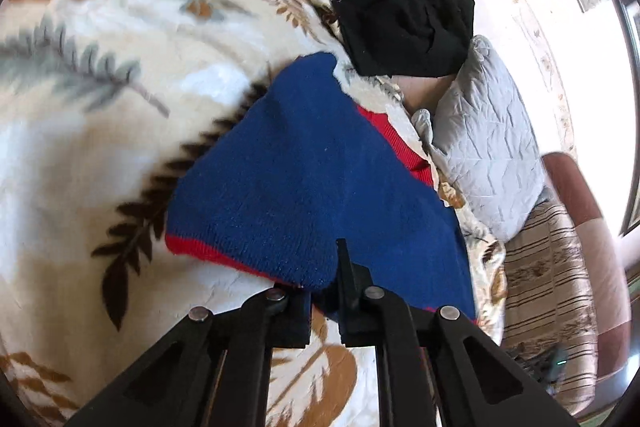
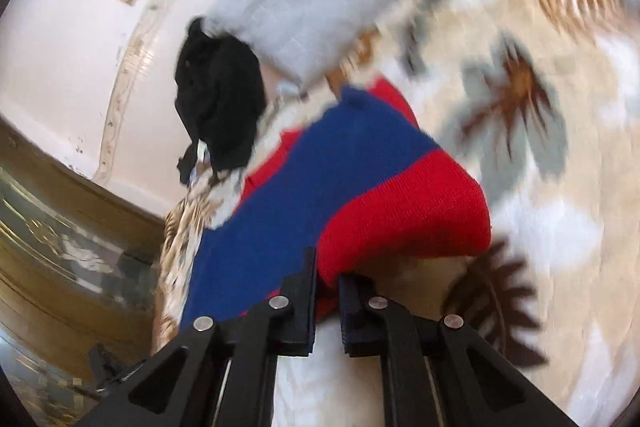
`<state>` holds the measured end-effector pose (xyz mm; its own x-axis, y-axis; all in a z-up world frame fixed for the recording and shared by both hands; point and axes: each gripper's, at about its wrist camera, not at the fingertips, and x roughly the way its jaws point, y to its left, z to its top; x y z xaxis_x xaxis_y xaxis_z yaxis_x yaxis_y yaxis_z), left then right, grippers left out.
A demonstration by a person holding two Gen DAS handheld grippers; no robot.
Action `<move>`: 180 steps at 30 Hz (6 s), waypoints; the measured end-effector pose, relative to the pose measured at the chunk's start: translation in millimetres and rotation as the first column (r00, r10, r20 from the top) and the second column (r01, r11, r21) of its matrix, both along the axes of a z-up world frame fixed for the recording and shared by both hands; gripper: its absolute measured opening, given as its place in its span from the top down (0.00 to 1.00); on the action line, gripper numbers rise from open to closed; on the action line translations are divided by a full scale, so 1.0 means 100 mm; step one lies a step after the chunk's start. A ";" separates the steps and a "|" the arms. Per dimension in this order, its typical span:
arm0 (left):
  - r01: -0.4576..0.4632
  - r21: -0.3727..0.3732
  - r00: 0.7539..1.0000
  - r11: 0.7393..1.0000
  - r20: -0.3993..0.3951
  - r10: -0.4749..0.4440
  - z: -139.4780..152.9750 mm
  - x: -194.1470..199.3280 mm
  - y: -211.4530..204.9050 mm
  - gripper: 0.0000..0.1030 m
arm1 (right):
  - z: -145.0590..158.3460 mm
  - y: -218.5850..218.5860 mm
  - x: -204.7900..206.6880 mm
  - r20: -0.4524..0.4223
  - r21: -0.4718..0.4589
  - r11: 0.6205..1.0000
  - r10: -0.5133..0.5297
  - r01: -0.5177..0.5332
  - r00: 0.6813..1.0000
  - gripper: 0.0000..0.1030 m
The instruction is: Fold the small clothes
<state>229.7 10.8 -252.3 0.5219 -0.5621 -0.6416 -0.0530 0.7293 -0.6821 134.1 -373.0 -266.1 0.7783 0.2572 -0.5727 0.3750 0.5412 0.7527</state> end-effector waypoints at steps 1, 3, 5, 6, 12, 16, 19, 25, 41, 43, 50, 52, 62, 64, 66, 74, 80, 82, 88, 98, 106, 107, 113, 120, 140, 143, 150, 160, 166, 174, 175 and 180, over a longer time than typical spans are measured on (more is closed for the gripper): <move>-0.002 -0.004 0.999 1.000 -0.034 0.002 -0.07 0.00 0.02 0.89 | -0.09 -0.04 -0.06 -0.018 0.059 0.998 -0.016 0.017 1.000 0.87; -0.020 0.002 0.995 1.000 -0.097 0.020 -0.19 -0.03 0.05 0.83 | -0.18 -0.10 -0.15 -0.022 0.124 0.991 -0.043 0.046 0.999 0.77; -0.031 -0.013 0.993 0.999 -0.117 0.029 -0.23 -0.05 0.04 0.71 | -0.19 -0.16 -0.24 -0.006 0.154 0.984 -0.088 0.087 0.996 0.41; -0.032 -0.028 0.993 0.999 -0.111 0.028 -0.23 -0.05 0.04 0.64 | -0.19 -0.17 -0.27 0.003 0.166 0.981 -0.107 0.106 0.994 0.12; -0.059 -0.029 0.997 0.998 -0.051 0.057 -0.18 0.04 -0.01 0.48 | -0.23 -0.36 -0.26 0.072 0.191 0.965 -0.197 0.180 0.978 0.12; -0.102 -0.051 0.994 0.993 -0.041 0.100 -0.21 0.13 -0.01 0.49 | -0.24 -0.36 -0.04 0.092 0.174 0.968 -0.201 0.183 0.975 0.14; -0.103 -0.049 0.995 0.993 -0.020 0.102 -0.19 0.19 -0.05 0.50 | -0.24 -0.33 0.09 0.093 0.146 0.973 -0.192 0.178 0.977 0.21; -0.081 -0.042 0.997 0.996 -0.008 0.081 -0.22 0.32 -0.06 0.82 | -0.39 -0.35 0.34 0.019 0.092 0.974 -0.211 0.209 0.977 0.61; 0.004 0.039 0.997 0.999 0.078 -0.007 0.19 -0.18 0.15 0.90 | 0.41 0.28 -0.35 0.038 -0.357 0.930 -0.082 0.090 0.996 0.73; 0.029 0.076 0.997 0.997 0.075 -0.035 0.15 -0.31 0.17 0.90 | 0.27 0.26 -0.53 -0.014 -0.317 0.945 -0.084 0.075 0.996 0.72; 0.045 0.070 0.999 0.997 -0.034 -0.042 -0.18 -0.30 0.26 0.75 | 0.09 -0.10 -0.96 -0.109 -0.094 0.982 -0.173 0.163 0.979 0.41; 0.032 0.031 0.999 0.999 -0.041 -0.031 -0.19 -0.28 0.30 0.66 | 0.24 -0.17 -1.17 -0.067 -0.082 0.976 -0.206 0.200 0.976 0.40; -0.035 0.035 0.999 0.999 0.029 0.034 -0.19 -0.27 0.22 0.80 | 0.76 0.50 -0.42 -0.033 -0.266 0.955 0.123 -0.128 0.992 0.66; -0.036 0.035 0.999 0.999 0.036 0.035 -0.17 -0.26 0.22 0.82 | 0.68 0.76 -0.10 -0.074 -0.294 0.933 0.196 -0.209 0.978 0.66; -0.032 0.041 0.998 0.999 0.049 0.030 -0.14 -0.25 0.20 0.82 | 0.62 0.92 0.13 -0.103 -0.309 0.917 0.230 -0.251 0.968 0.67; -0.004 0.068 0.997 0.998 0.071 -0.001 -0.17 -0.21 0.18 0.82 | -0.04 1.13 0.76 -0.216 -0.257 0.908 0.279 -0.330 0.936 0.67; 0.045 0.188 0.979 0.981 0.189 -0.081 0.12 -0.26 0.00 0.86 | -0.04 0.94 0.71 -0.165 -0.151 0.934 0.298 -0.323 0.940 0.69; 0.073 0.219 0.963 0.973 0.237 -0.126 0.27 -0.30 -0.09 0.86 | -0.01 0.79 0.63 -0.133 -0.061 0.952 0.290 -0.300 0.948 0.69; 0.161 0.338 0.890 0.927 0.356 -0.284 0.64 -0.44 -0.57 0.87 | 0.23 0.29 0.36 -0.025 -0.014 0.972 0.236 -0.236 0.972 0.66; 0.370 0.573 0.723 0.731 0.317 -0.614 0.55 -0.78 -2.03 0.86 | 0.07 -0.36 0.11 0.036 0.176 0.968 0.175 -0.179 0.984 0.66; 0.530 0.547 0.618 0.648 0.274 -0.737 0.50 -0.85 -2.00 0.49 | -0.12 -0.43 0.25 0.022 0.315 0.935 0.162 -0.160 0.987 0.27; 0.548 0.518 0.614 0.656 0.284 -0.737 0.55 -0.84 -1.89 0.44 | -0.10 -0.40 0.30 0.021 0.304 0.938 0.169 -0.167 0.985 0.27; 0.529 0.459 0.642 0.714 0.334 -0.690 0.72 -0.63 -1.36 0.43 | -0.07 -0.27 0.37 0.023 0.276 0.941 0.196 -0.195 0.980 0.27; 0.468 0.434 0.750 0.770 0.265 -0.606 0.52 -0.42 -1.15 0.43 | 0.00 -0.03 0.51 -0.039 0.102 0.972 0.217 -0.212 0.975 0.28; 0.556 0.463 0.725 0.690 0.135 -0.675 0.16 -0.56 -1.65 0.38 | 0.01 -0.50 0.17 -0.132 -0.008 0.992 0.123 -0.125 0.984 0.70; 0.542 0.463 0.730 0.701 0.154 -0.666 0.22 -0.59 -1.59 0.38 | 0.30 -0.54 0.02 -0.071 -0.105 0.992 0.065 -0.072 0.995 0.69; 0.487 0.556 0.727 0.673 0.168 -0.665 0.21 -0.66 -1.64 0.31 | 0.77 -0.30 0.28 -0.023 -0.350 0.929 0.118 -0.118 0.993 0.69; 0.463 0.616 0.707 0.637 0.177 -0.685 0.21 -0.75 -1.70 0.31 | 0.25 -0.41 0.60 -0.213 -0.196 0.962 0.148 -0.191 0.966 0.71; 0.411 0.646 0.711 0.644 0.215 -0.670 0.33 -0.84 -1.70 0.31 | 0.55 -0.30 0.09 -0.120 -0.216 0.943 0.231 -0.253 0.965 0.69; 0.348 0.684 0.718 0.641 0.246 -0.651 0.40 -0.90 -1.73 0.31 | 0.33 -0.11 -0.21 -0.215 -0.224 0.922 0.269 -0.316 0.939 0.70; 0.343 0.687 0.719 0.641 0.247 -0.649 0.40 -0.90 -1.73 0.31 | 0.30 -0.13 -0.21 -0.220 -0.223 0.922 0.268 -0.316 0.938 0.70; 0.320 0.702 0.725 0.636 0.251 -0.641 0.41 -0.89 -1.74 0.31 | 0.21 -0.16 -0.19 -0.223 -0.227 0.923 0.262 -0.312 0.939 0.70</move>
<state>140.7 -163.5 -211.6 0.5895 -0.4174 -0.6915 0.6108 0.7906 0.0435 115.4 -389.5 -244.9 0.5671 0.2795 -0.7748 0.2934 0.8104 0.5071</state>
